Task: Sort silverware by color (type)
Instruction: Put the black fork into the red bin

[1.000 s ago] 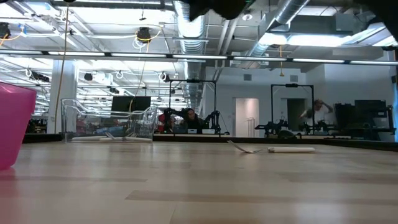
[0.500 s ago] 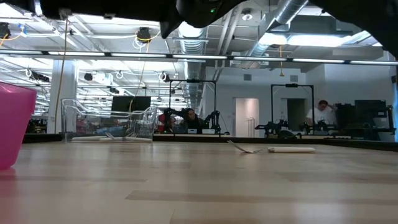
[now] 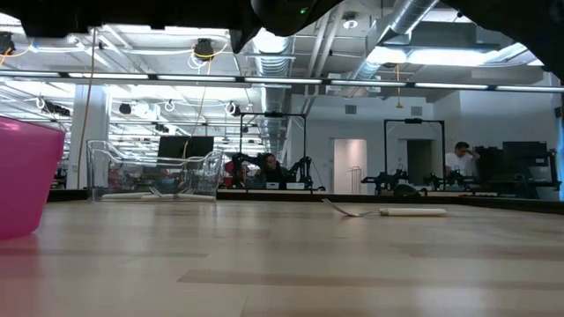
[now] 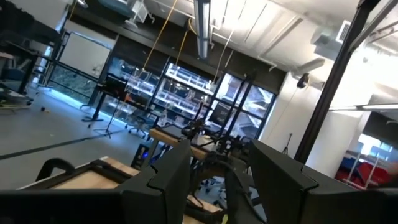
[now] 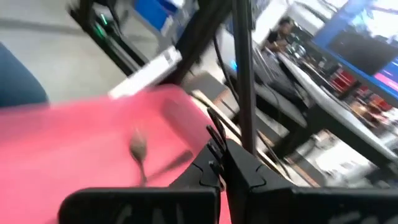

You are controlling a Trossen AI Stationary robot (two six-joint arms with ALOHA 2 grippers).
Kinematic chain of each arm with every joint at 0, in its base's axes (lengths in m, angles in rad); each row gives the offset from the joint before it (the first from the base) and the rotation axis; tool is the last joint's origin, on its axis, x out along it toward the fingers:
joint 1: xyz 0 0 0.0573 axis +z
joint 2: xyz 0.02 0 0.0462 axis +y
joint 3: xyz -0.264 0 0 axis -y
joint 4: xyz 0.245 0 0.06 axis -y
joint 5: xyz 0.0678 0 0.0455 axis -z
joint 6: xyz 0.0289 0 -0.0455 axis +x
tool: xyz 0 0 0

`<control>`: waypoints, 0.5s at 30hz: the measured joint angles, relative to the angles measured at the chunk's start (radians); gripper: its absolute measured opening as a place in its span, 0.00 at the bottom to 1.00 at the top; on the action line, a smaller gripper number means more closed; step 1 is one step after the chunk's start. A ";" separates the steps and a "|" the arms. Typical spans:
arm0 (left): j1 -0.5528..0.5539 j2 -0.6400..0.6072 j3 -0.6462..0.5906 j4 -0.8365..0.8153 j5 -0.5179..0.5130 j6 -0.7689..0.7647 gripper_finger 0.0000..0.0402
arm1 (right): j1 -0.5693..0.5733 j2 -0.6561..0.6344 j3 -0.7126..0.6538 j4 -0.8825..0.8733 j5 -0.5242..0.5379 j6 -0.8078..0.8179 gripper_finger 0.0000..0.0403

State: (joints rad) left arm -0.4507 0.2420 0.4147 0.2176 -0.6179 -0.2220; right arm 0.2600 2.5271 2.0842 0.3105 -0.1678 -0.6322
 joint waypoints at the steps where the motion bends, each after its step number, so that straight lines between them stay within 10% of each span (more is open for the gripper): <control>1: 0.000 0.000 0.000 -0.005 0.000 0.000 0.38 | 0.000 0.000 0.000 0.014 -0.026 0.025 0.06; 15: 0.000 0.000 -0.001 -0.010 0.000 0.000 0.38 | 0.007 0.065 0.001 0.242 -0.047 0.101 0.06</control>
State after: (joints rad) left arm -0.4507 0.2420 0.4141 0.2077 -0.6178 -0.2218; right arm 0.2671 2.5921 2.0851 0.5526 -0.2143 -0.5311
